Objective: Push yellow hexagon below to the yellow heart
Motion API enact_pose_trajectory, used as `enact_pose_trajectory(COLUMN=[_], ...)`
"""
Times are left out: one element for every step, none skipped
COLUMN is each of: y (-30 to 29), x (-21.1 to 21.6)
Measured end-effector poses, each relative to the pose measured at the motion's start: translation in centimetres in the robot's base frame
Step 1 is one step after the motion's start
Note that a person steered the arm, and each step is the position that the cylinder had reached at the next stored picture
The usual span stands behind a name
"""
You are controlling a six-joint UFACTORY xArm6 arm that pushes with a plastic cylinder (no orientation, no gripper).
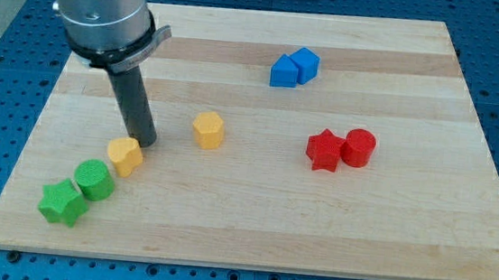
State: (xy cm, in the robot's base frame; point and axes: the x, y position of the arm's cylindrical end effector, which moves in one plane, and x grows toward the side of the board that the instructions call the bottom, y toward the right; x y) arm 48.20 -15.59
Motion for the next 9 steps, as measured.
enact_pose_trajectory(y=[-0.1,-0.1,-0.3,4.7,11.7,13.2,14.0,11.5,9.7], x=[1.1,2.0,-1.9,-9.1,-9.1,-8.2,-6.0,-5.7,-4.5])
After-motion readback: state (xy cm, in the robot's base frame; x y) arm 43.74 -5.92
